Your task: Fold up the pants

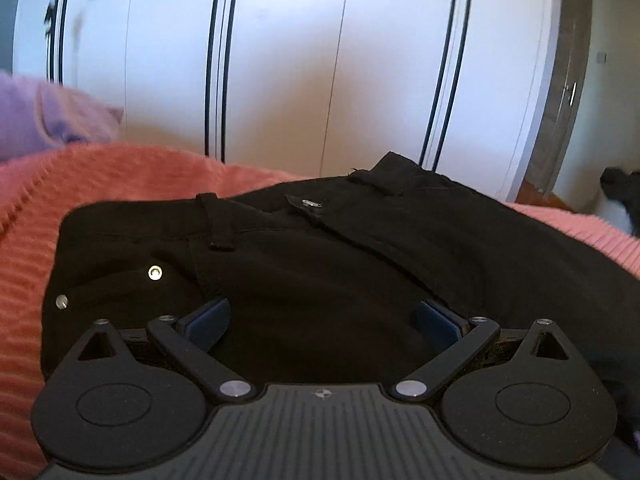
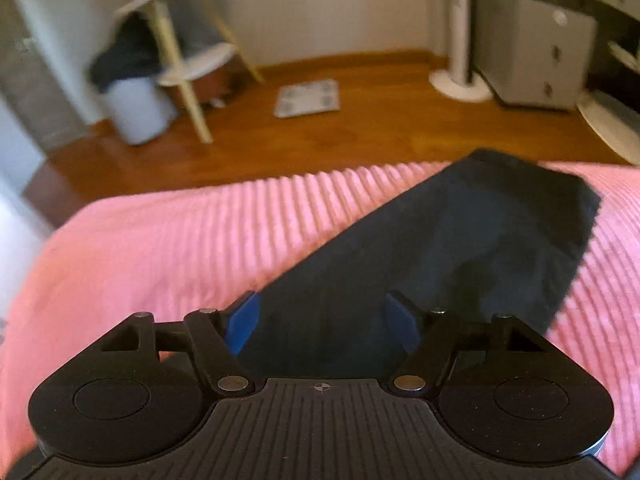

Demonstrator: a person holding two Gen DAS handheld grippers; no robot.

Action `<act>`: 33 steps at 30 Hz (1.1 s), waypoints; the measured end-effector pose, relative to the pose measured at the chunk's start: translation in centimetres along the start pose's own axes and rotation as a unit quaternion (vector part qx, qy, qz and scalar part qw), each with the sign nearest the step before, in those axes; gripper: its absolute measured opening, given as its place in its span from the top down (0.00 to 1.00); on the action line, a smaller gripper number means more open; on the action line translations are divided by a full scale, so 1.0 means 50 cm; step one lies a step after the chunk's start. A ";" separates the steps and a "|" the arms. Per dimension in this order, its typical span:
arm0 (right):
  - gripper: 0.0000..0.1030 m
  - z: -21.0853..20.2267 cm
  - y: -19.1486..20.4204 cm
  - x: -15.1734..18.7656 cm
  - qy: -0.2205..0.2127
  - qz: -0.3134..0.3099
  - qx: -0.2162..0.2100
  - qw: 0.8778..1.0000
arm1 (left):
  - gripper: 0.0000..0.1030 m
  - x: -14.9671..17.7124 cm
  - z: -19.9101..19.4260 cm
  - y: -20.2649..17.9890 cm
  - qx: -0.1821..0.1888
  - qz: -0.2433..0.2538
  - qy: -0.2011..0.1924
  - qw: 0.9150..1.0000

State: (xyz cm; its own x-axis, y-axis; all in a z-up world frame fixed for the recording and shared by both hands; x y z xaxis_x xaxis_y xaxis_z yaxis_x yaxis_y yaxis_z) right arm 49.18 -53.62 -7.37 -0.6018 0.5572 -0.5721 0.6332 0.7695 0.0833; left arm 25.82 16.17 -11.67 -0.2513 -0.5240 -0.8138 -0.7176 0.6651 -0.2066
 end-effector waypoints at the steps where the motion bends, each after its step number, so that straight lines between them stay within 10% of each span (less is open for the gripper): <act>1: 0.27 0.019 -0.001 -0.007 -0.006 0.013 0.017 1.000 | 0.04 0.002 0.004 -0.001 -0.003 0.002 0.000 1.000; 8: 0.26 0.102 -0.016 -0.025 0.001 0.044 0.082 0.996 | 0.04 0.003 0.001 0.002 -0.002 -0.001 -0.006 1.000; 13: 0.85 0.101 -0.044 -0.022 -0.020 0.028 0.071 0.997 | 0.04 0.002 0.007 0.000 0.000 -0.004 -0.001 1.000; 15: 0.90 0.050 -0.060 -0.015 -0.049 0.034 0.042 0.997 | 0.04 0.002 0.005 0.001 0.002 -0.006 0.000 1.000; 23: 0.96 -0.302 -0.255 0.230 -0.186 0.081 -0.096 0.974 | 0.04 -0.014 -0.033 0.011 0.022 -0.033 -0.006 0.999; 29: 0.95 -0.267 -0.402 0.512 -0.082 0.142 -0.060 0.985 | 0.04 -0.053 -0.133 -0.019 0.096 -0.017 -0.069 0.993; 33: 0.63 -0.286 -0.429 0.490 -0.109 0.214 -0.158 0.958 | 0.04 -0.071 -0.160 -0.059 0.212 -0.043 -0.017 0.976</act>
Point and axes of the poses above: each gripper's, at about its wrist camera, not at the fingertips, and z roughly the way its jaws point, y to its left, x to its underside, the point moved 9 cm from there along z, roughly the way its jaws point, and after that the axes turned 8 degrees about -z, right-handed, at the moved point
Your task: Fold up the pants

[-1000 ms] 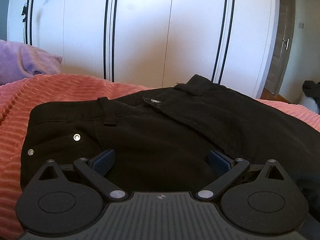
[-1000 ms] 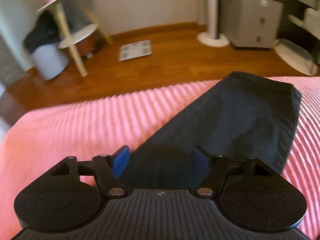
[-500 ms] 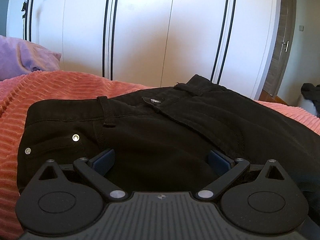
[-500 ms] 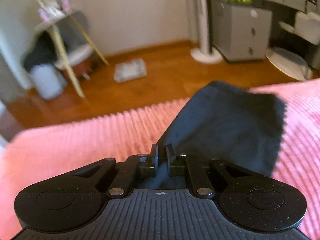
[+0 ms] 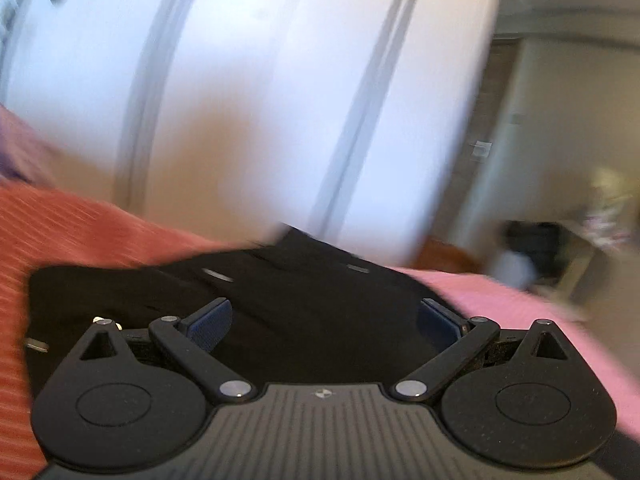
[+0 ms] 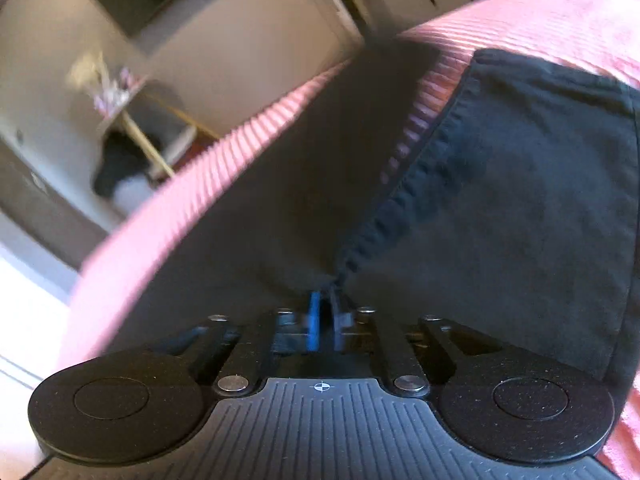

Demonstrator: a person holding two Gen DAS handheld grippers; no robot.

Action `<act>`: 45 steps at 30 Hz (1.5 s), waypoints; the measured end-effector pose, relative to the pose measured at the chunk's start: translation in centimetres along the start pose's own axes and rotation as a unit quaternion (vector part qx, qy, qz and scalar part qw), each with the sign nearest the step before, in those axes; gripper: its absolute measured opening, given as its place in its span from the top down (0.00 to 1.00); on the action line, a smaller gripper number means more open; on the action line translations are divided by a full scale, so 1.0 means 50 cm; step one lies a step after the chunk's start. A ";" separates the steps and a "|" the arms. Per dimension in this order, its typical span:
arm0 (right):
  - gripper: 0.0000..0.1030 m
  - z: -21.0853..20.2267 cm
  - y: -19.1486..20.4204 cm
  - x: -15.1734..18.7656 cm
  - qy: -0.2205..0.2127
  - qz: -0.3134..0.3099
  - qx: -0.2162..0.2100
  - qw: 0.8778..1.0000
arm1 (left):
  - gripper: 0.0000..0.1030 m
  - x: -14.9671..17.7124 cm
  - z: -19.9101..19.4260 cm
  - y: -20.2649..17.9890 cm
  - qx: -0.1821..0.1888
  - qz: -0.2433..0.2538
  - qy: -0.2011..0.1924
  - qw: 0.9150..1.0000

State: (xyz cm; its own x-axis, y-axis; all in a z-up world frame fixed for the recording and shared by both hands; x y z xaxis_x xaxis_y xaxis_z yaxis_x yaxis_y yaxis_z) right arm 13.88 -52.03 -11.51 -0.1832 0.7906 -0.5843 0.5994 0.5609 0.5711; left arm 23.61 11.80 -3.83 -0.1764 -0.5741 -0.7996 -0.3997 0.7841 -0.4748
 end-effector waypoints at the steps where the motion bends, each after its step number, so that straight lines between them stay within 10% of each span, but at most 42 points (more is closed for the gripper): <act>1: 0.45 -0.005 0.003 -0.009 -0.004 0.020 -0.030 0.999 | 0.04 0.002 0.012 -0.012 0.027 -0.022 0.032 0.999; 7: 0.50 0.042 -0.027 -0.025 -0.017 0.077 -0.067 0.995 | 0.04 0.041 0.152 -0.149 0.161 -0.077 0.228 0.957; 12: 0.88 0.066 -0.035 -0.043 -0.022 0.075 -0.084 0.993 | 0.04 0.100 0.320 -0.231 0.133 -0.111 0.307 0.936; 17: 0.88 0.085 -0.087 -0.060 -0.016 0.141 -0.113 0.983 | 0.33 0.145 0.449 -0.282 0.095 -0.111 0.352 0.925; 21: 0.95 0.104 -0.089 -0.064 -0.022 0.134 -0.123 0.983 | 0.94 0.152 0.470 -0.305 0.082 -0.077 0.369 0.922; 29: 0.95 0.000 -0.086 -0.129 -0.056 0.123 -0.132 0.982 | 0.96 0.029 0.231 -0.270 0.167 -0.090 0.306 0.933; 30: 0.89 -0.012 -0.091 -0.130 -0.048 0.119 -0.125 0.984 | 0.96 0.013 0.183 -0.262 0.184 -0.078 0.295 0.934; 33: 0.17 -0.031 -0.110 -0.082 0.017 0.127 -0.097 0.987 | 0.96 -0.009 0.066 -0.228 0.199 -0.044 0.264 0.943; 41: 0.43 0.028 -0.099 -0.050 0.034 0.152 -0.109 0.982 | 0.96 -0.004 -0.007 -0.180 0.178 -0.062 0.273 0.943; 43: 0.82 0.053 -0.108 -0.056 0.042 0.156 -0.099 0.982 | 0.96 0.002 -0.003 -0.181 0.171 -0.066 0.278 0.943; 45: 0.87 0.068 -0.112 -0.061 0.063 0.142 -0.087 0.984 | 0.96 0.001 -0.009 -0.177 0.164 -0.071 0.281 0.943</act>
Point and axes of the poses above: each gripper's, at about its wrist camera, not at the fingertips, and z roughly the way its jaws point, y to its left, x to its underside, the point moved 9 cm from there along z, roughly the way its jaws point, and after that the axes turned 8 degrees about -z, right-handed, at the moved point
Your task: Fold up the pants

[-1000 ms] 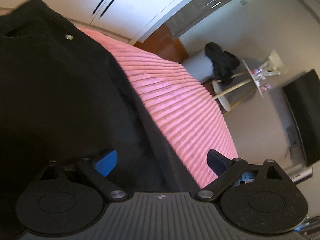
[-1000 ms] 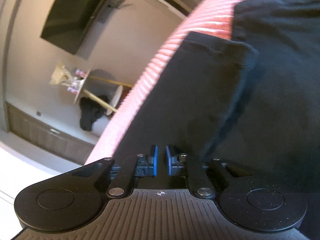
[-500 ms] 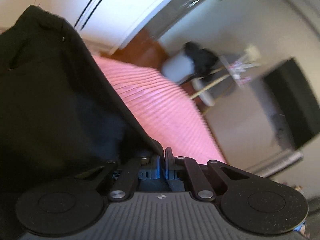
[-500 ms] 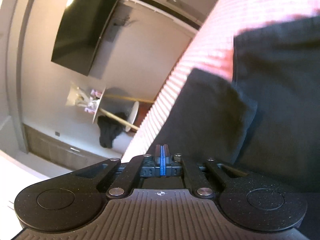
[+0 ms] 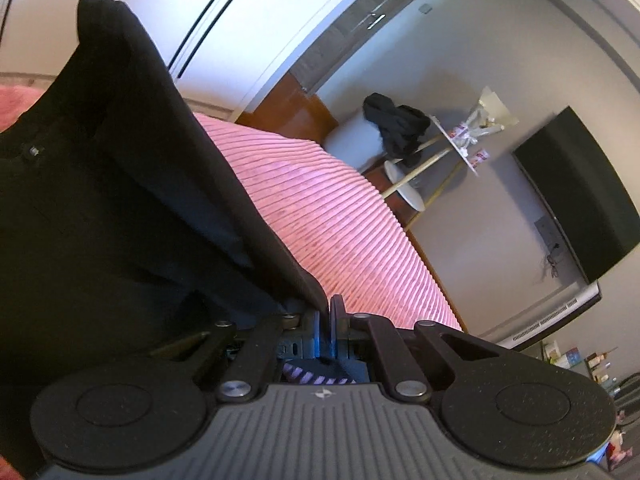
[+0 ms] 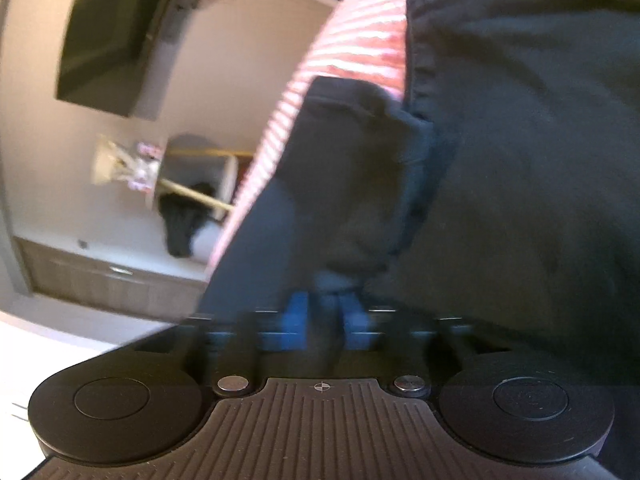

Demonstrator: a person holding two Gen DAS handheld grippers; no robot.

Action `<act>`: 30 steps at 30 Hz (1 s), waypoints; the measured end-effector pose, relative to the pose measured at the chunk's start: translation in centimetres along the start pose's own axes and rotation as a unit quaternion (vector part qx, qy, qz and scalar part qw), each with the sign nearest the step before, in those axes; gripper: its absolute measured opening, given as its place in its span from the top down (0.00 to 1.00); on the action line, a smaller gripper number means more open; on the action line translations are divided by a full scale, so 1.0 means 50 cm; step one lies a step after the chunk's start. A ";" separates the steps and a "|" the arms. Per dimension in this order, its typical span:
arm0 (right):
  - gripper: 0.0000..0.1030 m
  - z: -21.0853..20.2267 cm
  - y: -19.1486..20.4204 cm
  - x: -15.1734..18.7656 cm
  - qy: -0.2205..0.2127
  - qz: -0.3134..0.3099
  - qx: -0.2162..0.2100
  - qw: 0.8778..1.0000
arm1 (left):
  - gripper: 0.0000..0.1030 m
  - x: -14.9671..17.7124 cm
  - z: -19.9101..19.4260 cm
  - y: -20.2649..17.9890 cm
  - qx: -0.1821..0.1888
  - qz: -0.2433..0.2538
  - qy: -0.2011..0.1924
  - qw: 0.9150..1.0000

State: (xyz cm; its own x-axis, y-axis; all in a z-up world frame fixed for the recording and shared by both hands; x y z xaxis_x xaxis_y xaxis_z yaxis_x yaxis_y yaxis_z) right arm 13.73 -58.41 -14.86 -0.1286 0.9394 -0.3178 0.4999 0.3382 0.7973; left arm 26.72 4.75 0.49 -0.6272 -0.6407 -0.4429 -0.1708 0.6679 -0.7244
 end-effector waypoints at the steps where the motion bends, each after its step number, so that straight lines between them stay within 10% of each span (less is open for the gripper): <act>1: 0.91 -0.006 0.008 -0.008 0.000 -0.016 0.005 1.000 | 0.96 0.000 -0.009 0.001 -0.003 0.001 -0.001 1.000; 10: 0.99 -0.316 0.088 -0.132 -0.206 -0.203 -0.014 0.957 | 0.96 0.079 -0.140 0.057 -0.010 -0.014 -0.028 0.999; 16: 0.87 -0.304 -0.095 -0.090 -0.081 -0.115 0.010 0.990 | 0.95 0.209 -0.144 0.220 -0.135 -0.060 -0.001 0.989; 19: 0.58 -0.273 -0.119 -0.019 -0.036 -0.113 0.002 0.993 | 0.65 0.217 -0.167 0.219 -0.143 -0.035 -0.021 0.989; 22: 0.57 -0.247 -0.116 0.024 -0.015 -0.115 -0.015 0.993 | 0.32 0.195 -0.207 0.205 -0.132 -0.030 -0.060 0.989; 30: 0.45 -0.176 -0.085 -0.008 -0.026 -0.084 -0.015 0.996 | 0.19 0.149 -0.241 0.242 -0.140 -0.069 -0.096 0.983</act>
Point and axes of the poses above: each gripper's, at about its wrist camera, not at the fingertips, and z roughly the way its jaws point, y to its left, x to its underside, the point moved 9 cm from there along z, roughly the way its jaws point, and after that the axes turned 8 degrees about -z, right-handed, at the moved point
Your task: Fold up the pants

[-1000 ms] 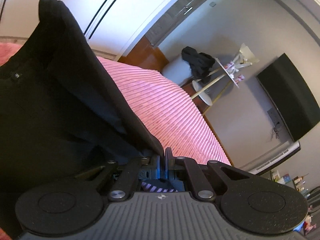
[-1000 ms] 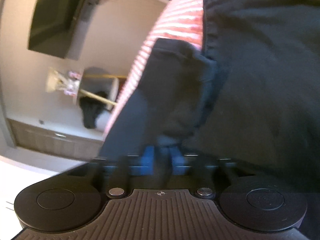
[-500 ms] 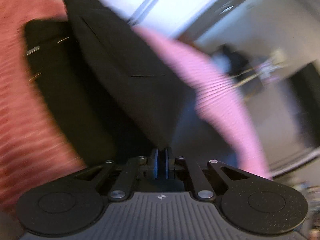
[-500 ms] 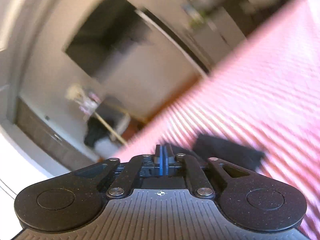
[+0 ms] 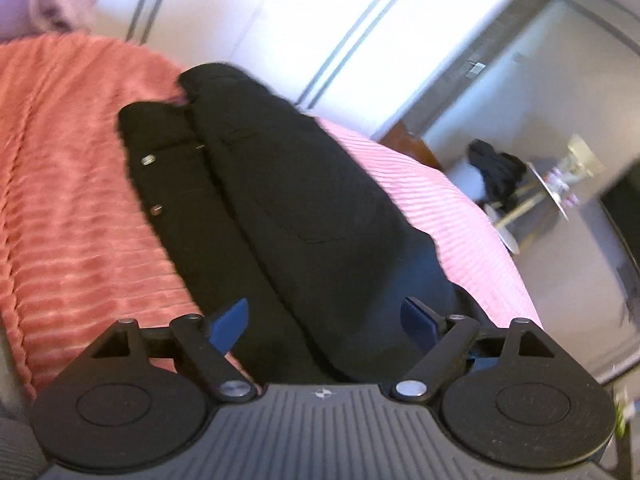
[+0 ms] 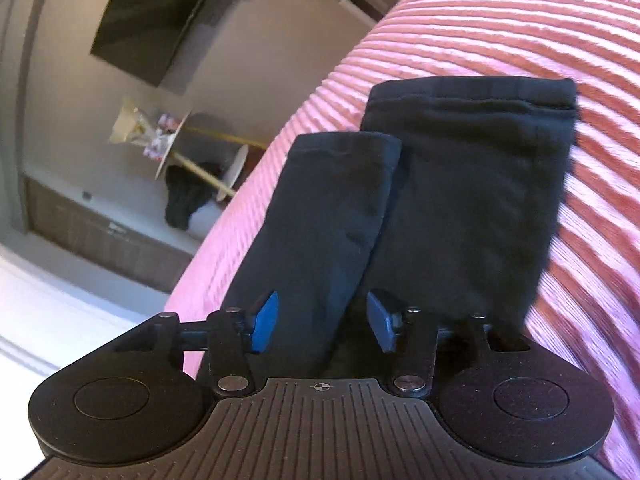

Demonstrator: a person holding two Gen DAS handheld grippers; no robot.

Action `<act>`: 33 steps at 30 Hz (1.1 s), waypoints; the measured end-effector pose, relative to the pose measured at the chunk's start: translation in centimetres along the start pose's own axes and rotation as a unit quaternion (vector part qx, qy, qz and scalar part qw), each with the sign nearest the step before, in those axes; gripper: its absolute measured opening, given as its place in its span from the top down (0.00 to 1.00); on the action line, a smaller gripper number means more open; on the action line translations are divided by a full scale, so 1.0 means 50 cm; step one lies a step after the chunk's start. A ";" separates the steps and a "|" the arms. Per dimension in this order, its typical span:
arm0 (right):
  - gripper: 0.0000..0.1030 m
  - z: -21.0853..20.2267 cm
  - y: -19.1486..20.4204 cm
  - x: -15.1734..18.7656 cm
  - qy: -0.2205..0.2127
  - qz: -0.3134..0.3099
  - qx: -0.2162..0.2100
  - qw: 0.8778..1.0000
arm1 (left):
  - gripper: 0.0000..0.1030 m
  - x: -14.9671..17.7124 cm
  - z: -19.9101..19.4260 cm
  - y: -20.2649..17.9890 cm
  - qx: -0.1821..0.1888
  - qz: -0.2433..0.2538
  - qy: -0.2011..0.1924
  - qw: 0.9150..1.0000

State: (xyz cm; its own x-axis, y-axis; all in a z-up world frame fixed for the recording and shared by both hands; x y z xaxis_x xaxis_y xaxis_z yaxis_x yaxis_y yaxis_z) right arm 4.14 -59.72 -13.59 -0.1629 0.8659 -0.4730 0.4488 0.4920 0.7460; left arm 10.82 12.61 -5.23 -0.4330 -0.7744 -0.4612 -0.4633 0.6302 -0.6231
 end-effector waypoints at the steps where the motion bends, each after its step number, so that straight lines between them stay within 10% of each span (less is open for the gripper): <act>1: 0.40 0.014 0.006 -0.005 -0.001 0.007 -0.008 1.000 | 0.18 -0.005 0.005 0.011 -0.004 -0.014 0.003 1.000; 6: 0.29 0.053 0.031 -0.025 0.018 0.035 -0.060 0.997 | 0.18 -0.036 0.032 0.046 -0.019 -0.057 0.000 0.998; 10: 0.91 0.057 0.030 -0.032 0.032 0.086 -0.095 0.991 | 0.18 -0.083 0.060 0.071 -0.022 -0.094 -0.011 0.995; 21: 0.88 0.027 0.013 -0.014 0.011 0.009 -0.039 0.999 | 0.24 -0.165 0.166 0.100 -0.006 -0.108 -0.007 0.994; 33: 0.90 0.073 0.017 -0.018 0.008 0.064 -0.030 0.997 | 0.84 -0.193 0.199 0.110 0.061 -0.184 0.025 0.981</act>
State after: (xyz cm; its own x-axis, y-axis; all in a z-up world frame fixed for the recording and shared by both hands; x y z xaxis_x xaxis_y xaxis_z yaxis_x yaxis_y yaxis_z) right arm 7.87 -60.43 -14.24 -0.1231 0.9227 -0.3653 0.4132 0.3823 0.8265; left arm 20.16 22.97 -10.49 -0.2922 -0.9428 -0.1606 -0.5005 0.2939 -0.8143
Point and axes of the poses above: each gripper's, at about its wrist camera, not at the fingertips, and z roughly the way its jaws point, y to its left, x to its underside, the point moved 9 cm from there along z, roughly the way its jaws point, and after that the axes turned 8 degrees about -z, right-handed, at the moved point
